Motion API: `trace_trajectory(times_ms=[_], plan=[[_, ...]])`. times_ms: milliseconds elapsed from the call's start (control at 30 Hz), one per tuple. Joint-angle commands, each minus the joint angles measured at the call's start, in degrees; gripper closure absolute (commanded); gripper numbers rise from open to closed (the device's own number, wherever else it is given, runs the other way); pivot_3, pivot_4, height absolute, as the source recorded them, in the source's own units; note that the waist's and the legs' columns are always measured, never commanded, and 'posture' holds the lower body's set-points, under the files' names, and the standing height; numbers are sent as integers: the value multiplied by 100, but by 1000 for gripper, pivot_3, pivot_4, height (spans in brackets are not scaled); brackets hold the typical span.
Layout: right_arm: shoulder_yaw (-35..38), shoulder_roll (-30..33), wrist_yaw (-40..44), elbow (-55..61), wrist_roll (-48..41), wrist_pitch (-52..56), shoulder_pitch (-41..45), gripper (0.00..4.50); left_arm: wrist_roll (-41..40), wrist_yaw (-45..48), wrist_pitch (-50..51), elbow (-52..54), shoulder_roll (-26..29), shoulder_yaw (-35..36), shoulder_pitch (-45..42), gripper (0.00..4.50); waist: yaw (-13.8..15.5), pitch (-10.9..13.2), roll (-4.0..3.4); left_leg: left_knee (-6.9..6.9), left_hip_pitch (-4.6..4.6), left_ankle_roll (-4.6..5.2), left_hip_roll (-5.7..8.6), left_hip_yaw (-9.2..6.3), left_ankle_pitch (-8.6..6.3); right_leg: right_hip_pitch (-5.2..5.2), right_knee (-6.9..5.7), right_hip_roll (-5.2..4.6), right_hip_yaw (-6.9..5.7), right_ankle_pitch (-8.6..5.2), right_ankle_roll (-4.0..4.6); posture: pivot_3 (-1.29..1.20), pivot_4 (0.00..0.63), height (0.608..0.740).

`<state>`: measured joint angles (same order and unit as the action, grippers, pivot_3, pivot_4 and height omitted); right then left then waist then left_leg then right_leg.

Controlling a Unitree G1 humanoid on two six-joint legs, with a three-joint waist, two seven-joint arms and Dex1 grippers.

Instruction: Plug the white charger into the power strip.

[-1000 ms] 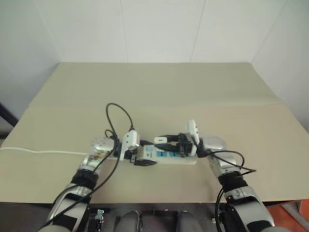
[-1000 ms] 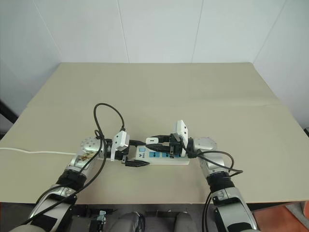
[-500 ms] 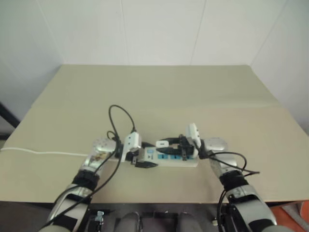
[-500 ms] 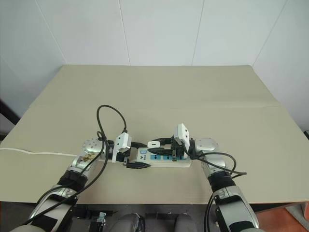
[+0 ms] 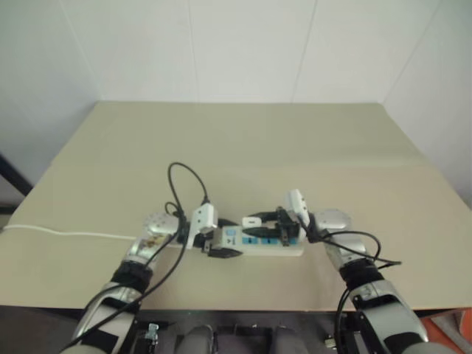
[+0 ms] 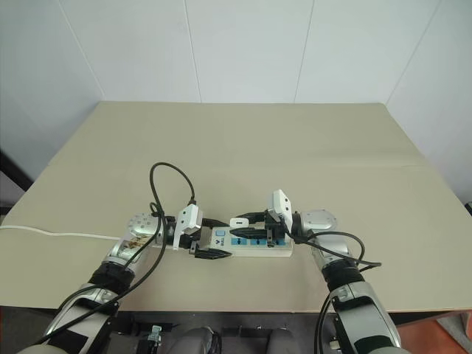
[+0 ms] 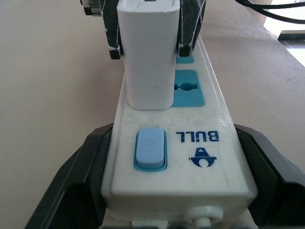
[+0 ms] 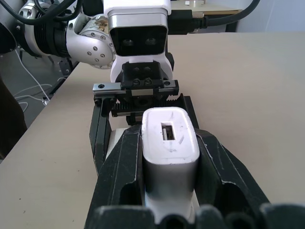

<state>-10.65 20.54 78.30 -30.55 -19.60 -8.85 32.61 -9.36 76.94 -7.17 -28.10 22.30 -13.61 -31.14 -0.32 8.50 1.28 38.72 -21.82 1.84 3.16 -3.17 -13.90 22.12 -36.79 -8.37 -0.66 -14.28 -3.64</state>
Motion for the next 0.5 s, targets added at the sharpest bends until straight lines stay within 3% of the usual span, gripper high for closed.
trace_trajectory(times_ms=[33,100,400,433,500], plan=[[-66,459,-80,-744,555,223,-332,3350,26,103,33,12,228,39,90,1208,0,-1,1,0,0,0,0,0,0,0,0,0,0,0,0,0,150,740],[-97,447,-65,-699,534,347,-296,3350,25,105,31,10,223,36,85,1208,-1,-1,0,0,0,0,0,0,0,0,0,0,0,0,0,0,150,740],[-101,413,-22,-35,351,683,-351,251,6,75,42,5,177,10,88,1208,-40,-16,19,-7,2,-1,-8,0,-1,0,0,6,2,-1,1,0,150,740],[-107,433,19,38,330,724,-364,15,7,66,47,6,162,4,86,1208,-40,-16,20,-7,2,-1,-8,0,-1,1,0,6,2,-1,1,0,150,740],[-76,455,26,193,295,748,-403,15,3,55,54,7,139,0,80,1208,-41,-16,20,-8,1,-1,-8,0,-1,2,2,6,2,-1,1,0,150,740]])
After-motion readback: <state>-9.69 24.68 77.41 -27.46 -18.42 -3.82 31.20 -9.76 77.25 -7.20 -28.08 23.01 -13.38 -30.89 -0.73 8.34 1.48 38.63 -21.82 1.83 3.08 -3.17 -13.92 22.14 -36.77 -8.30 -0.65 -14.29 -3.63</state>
